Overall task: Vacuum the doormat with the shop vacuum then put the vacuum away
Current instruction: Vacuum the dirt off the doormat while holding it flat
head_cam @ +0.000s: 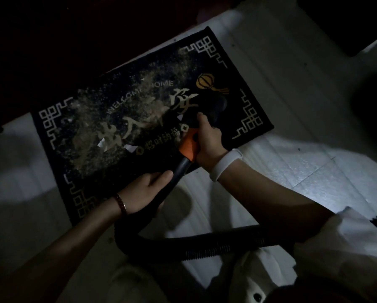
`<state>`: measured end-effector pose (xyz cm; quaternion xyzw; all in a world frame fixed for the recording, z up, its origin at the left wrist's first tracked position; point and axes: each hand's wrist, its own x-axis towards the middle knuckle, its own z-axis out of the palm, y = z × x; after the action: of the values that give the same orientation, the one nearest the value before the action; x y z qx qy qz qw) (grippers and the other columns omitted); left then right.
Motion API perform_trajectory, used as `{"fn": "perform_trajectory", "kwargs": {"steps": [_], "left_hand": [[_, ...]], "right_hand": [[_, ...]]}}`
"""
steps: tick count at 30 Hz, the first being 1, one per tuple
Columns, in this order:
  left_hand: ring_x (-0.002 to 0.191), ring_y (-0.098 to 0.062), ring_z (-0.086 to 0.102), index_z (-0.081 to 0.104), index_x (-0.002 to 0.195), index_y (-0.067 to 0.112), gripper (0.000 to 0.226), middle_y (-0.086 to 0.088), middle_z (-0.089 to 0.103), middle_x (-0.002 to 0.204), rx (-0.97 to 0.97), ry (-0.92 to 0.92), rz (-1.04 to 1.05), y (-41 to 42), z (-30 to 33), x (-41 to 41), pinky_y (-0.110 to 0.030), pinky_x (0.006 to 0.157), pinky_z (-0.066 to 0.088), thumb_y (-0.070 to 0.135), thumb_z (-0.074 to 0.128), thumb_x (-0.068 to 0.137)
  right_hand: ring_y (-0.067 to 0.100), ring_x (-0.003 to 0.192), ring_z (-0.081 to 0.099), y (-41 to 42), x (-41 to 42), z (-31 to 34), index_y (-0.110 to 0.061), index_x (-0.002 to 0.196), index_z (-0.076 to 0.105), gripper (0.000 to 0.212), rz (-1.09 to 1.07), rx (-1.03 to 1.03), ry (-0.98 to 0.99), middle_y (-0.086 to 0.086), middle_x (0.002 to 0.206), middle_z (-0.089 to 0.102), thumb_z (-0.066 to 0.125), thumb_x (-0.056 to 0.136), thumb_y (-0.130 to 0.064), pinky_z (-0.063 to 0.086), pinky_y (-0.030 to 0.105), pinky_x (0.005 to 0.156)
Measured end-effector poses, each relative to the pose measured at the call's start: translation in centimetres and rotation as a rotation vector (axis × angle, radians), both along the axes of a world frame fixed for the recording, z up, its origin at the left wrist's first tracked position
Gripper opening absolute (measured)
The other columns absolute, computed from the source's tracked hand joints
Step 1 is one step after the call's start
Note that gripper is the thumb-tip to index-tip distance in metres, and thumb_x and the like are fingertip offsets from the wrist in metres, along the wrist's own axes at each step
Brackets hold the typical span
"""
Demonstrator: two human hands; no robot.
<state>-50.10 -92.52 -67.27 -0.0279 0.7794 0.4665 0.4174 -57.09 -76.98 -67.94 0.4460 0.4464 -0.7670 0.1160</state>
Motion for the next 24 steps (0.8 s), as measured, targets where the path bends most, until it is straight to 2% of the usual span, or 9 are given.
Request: {"fn": "perform_trajectory", "kwargs": {"steps": [2,5,8,10,12,14,18,20,24], "left_hand": [[0.044,-0.016,0.056,0.058,0.049,0.022,0.061,-0.003,0.058,0.046,0.007,-0.022,-0.102,0.8,0.0,-0.9,-0.028,0.057,0.047,0.070,0.035,0.077],[0.048,-0.021,0.058,0.051,0.065,0.021,0.044,-0.006,0.059,0.055,0.081,-0.103,-0.152,3.4,-0.4,-2.0,-0.031,0.058,0.046,0.053,0.035,0.091],[0.042,-0.014,0.055,0.046,0.074,0.016,0.035,-0.003,0.058,0.057,0.131,-0.177,-0.186,4.2,-1.2,-1.2,-0.024,0.050,0.044,0.042,0.034,0.095],[0.042,-0.012,0.053,0.051,0.077,0.018,0.037,0.001,0.058,0.054,0.134,-0.191,-0.141,2.6,-1.8,0.1,-0.023,0.048,0.043,0.050,0.040,0.091],[0.063,-0.006,0.060,0.061,0.087,0.020,0.043,0.007,0.064,0.069,0.090,-0.100,-0.076,0.4,-2.4,1.3,-0.017,0.061,0.046,0.060,0.046,0.086],[0.081,0.004,0.058,0.062,0.097,0.023,0.025,0.010,0.063,0.085,0.044,-0.004,0.015,-1.1,-2.7,2.3,-0.003,0.069,0.040,0.041,0.045,0.095],[0.079,0.002,0.053,0.055,0.091,0.025,0.016,0.018,0.056,0.082,0.056,0.024,0.178,-1.3,-1.8,3.2,0.003,0.062,0.039,0.020,0.041,0.096],[0.071,0.008,0.050,0.055,0.092,0.026,0.015,0.020,0.056,0.076,0.089,0.040,0.125,-0.7,-1.0,2.5,0.002,0.062,0.039,0.024,0.041,0.096],[0.034,-0.011,0.047,0.050,0.065,0.018,0.040,0.001,0.052,0.044,0.148,-0.118,-0.002,1.4,-1.0,1.2,-0.020,0.043,0.039,0.045,0.037,0.091]], "right_hand": [[0.015,0.039,0.051,1.4,0.6,-0.3,-0.007,0.074,0.050,0.027,-0.102,0.023,0.026,0.007,0.060,0.052,0.052,0.093,-0.026,0.047,0.024,0.043],[0.014,0.039,0.051,4.1,1.8,-1.7,-0.005,0.078,0.049,0.029,-0.258,-0.031,0.022,0.007,0.062,0.051,0.051,0.093,-0.030,0.046,0.023,0.043],[0.014,0.039,0.051,3.9,3.4,-3.5,-0.006,0.080,0.050,0.030,-0.277,-0.093,-0.013,0.007,0.060,0.051,0.052,0.092,-0.034,0.045,0.021,0.042],[0.015,0.036,0.050,1.7,4.0,-3.8,-0.006,0.078,0.051,0.030,-0.215,-0.092,-0.041,0.007,0.057,0.051,0.053,0.092,-0.032,0.044,0.020,0.041],[0.015,0.034,0.050,-0.8,4.3,-3.8,-0.006,0.076,0.051,0.029,-0.132,-0.099,-0.037,0.008,0.054,0.052,0.052,0.093,-0.030,0.044,0.021,0.040],[0.015,0.034,0.050,-2.8,4.3,-3.5,-0.006,0.078,0.050,0.029,-0.041,-0.137,-0.021,0.009,0.056,0.050,0.050,0.094,-0.030,0.044,0.021,0.040],[0.015,0.036,0.050,-4.2,3.8,-2.7,-0.004,0.087,0.049,0.029,0.093,-0.204,0.051,0.009,0.061,0.050,0.050,0.093,-0.031,0.045,0.023,0.043],[0.016,0.037,0.050,-3.4,3.8,-2.4,-0.003,0.087,0.051,0.029,0.061,-0.160,0.072,0.009,0.058,0.050,0.050,0.093,-0.032,0.045,0.023,0.043],[0.016,0.037,0.049,-0.1,3.8,-2.6,-0.003,0.077,0.052,0.032,-0.130,-0.054,0.042,0.010,0.056,0.050,0.050,0.093,-0.030,0.044,0.025,0.045]]}}
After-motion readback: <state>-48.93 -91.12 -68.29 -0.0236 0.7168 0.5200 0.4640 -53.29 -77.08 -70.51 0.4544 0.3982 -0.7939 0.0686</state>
